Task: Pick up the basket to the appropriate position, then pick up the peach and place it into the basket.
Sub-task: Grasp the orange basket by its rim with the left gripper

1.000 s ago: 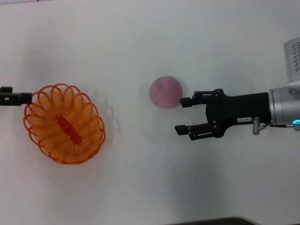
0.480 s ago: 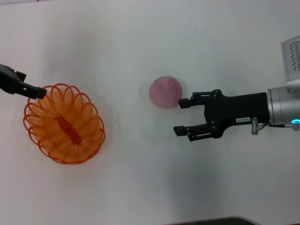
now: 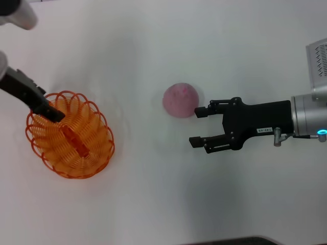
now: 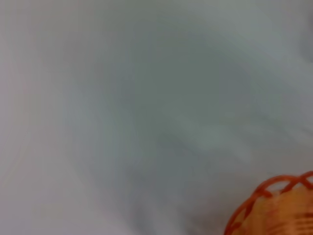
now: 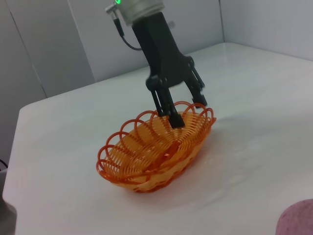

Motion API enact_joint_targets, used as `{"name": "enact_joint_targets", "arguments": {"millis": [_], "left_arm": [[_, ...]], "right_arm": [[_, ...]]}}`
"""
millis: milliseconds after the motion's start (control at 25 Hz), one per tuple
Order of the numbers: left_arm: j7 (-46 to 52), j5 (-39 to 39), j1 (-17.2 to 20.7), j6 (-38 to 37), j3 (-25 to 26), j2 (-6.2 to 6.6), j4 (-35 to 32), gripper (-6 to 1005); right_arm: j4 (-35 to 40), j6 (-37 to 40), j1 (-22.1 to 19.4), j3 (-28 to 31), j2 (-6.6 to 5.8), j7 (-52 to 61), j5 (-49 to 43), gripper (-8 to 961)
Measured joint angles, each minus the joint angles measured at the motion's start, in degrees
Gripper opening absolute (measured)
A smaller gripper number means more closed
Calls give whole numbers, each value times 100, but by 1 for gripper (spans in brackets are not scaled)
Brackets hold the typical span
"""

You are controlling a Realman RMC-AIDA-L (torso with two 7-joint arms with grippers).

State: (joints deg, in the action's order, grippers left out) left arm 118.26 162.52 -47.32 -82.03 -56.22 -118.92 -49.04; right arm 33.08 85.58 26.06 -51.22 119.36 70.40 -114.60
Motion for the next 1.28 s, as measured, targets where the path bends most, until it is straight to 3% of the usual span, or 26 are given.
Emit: {"name": "enact_joint_targets", "arguments": {"millis": [120,760,1120,1280], "left_arm": [[1,115,-142,145,-56,-79,177,791],[99,113,-170,119,-78,-67,289,766],[109,113,-172,110,-100,-56,281,306],[122,113,-172,99,-91,-43,281,266]], "right_arm": [[-2,2,3,-2,0,0,0,837],[-22,-15,49,-8,9,0,0,837],[-32,-16,65,-11,9,0,0,837],[-41,-16,87,-24,9,0,0,837]]}}
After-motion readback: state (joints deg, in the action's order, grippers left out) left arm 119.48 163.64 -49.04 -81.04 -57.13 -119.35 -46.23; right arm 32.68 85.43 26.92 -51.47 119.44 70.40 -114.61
